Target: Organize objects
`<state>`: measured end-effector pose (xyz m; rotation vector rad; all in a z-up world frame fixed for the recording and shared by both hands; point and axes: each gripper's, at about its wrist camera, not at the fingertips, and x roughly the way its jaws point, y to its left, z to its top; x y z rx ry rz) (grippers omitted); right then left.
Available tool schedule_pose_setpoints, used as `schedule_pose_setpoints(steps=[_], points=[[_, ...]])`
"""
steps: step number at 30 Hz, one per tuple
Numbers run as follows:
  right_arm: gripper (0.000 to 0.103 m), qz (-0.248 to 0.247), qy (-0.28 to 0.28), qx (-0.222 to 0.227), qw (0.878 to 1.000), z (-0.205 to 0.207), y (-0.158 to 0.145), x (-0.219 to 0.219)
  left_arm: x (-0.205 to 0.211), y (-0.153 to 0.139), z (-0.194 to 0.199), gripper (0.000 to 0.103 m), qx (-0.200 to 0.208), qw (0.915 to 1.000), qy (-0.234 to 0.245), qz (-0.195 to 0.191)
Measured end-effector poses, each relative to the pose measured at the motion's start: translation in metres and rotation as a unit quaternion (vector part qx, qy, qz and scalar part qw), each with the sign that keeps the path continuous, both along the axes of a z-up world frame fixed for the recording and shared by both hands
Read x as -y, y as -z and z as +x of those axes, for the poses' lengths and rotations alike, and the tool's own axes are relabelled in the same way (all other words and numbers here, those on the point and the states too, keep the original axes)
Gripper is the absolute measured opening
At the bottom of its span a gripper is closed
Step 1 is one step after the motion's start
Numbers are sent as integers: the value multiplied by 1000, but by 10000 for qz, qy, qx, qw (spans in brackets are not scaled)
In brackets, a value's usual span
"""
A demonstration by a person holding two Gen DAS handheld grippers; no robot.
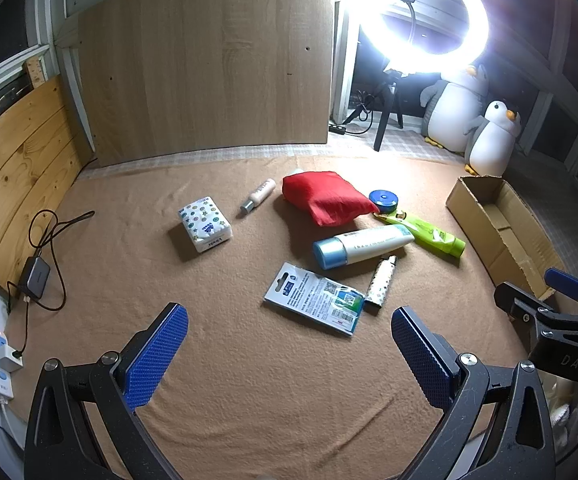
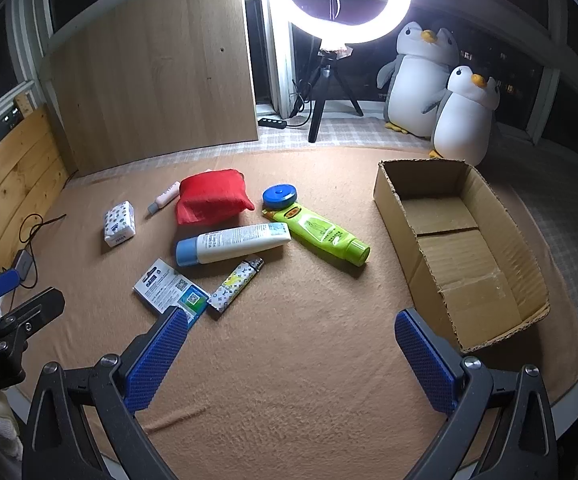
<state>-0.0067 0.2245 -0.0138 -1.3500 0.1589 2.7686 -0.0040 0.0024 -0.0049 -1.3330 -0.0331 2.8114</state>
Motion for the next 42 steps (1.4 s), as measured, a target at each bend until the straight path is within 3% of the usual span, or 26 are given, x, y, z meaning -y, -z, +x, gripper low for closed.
schedule_pose_setpoints(steps=[24,42], points=[[102,-31,47,54,10000,-1,3,-4,-4,5,-3,103,40,10000,22,-37],[102,-82,159,266,9995,-10,16,-16,12,27,-37,103,297,9995,-93,42]])
